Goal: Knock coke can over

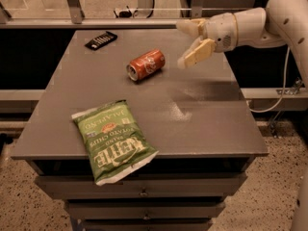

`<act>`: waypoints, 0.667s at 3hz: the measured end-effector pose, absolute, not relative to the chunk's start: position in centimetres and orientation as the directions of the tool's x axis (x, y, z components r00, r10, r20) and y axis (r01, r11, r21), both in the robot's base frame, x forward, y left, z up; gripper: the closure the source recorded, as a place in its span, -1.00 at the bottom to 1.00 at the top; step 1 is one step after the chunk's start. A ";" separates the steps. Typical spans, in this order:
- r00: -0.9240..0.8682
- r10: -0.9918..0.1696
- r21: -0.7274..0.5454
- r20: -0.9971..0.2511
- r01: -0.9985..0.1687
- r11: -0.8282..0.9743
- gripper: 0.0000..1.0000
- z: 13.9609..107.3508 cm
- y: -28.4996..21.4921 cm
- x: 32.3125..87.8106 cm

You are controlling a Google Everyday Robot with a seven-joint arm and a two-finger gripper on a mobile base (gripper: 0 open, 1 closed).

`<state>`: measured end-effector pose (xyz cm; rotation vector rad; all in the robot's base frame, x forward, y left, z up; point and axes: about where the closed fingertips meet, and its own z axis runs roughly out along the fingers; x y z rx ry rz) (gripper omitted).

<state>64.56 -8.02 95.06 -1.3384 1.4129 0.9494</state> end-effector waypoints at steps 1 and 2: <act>0.041 -0.292 -0.098 -0.956 -0.978 0.182 -1.00 95.1 -11.7 65.9; 0.046 -0.295 -0.108 -0.954 -0.975 0.195 -1.00 95.4 -12.3 66.2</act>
Offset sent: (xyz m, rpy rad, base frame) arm 0.0147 -0.0388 0.0010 -0.0250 -0.0313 -0.0862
